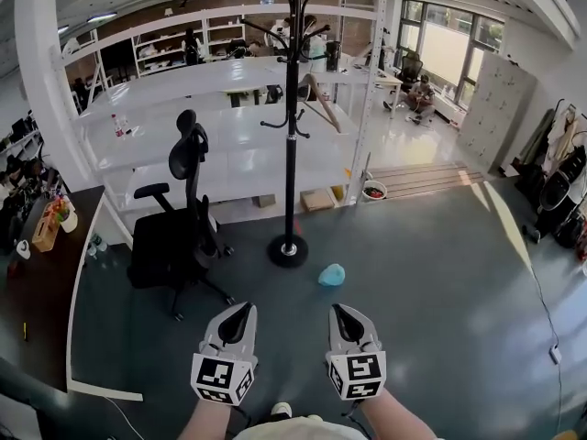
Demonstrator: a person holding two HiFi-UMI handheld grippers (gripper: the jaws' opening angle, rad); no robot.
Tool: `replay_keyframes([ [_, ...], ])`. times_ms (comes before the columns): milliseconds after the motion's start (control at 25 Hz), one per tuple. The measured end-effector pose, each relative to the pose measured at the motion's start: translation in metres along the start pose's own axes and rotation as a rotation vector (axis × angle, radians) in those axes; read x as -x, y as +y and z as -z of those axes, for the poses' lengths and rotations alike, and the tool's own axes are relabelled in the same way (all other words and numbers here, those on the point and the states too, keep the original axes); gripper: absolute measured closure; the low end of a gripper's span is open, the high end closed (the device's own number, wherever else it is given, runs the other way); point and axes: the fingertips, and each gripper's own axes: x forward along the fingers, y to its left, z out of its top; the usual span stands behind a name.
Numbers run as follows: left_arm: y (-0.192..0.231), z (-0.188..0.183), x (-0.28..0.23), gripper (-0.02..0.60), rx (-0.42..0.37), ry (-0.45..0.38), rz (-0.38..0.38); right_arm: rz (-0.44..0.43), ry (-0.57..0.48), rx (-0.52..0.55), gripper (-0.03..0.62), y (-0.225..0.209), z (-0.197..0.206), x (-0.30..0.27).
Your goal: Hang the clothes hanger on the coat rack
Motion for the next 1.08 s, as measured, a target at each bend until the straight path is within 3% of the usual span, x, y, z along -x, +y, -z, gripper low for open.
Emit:
replay_keyframes([
  [400, -0.029, -0.011, 0.012, 0.581, -0.012, -0.021, 0.011, -0.023, -0.013, 0.017, 0.568, -0.001, -0.003, 0.027],
  [1080, -0.033, -0.014, 0.025, 0.581, -0.022, -0.017, -0.003, -0.016, 0.003, -0.031, 0.568, -0.003, -0.003, 0.037],
])
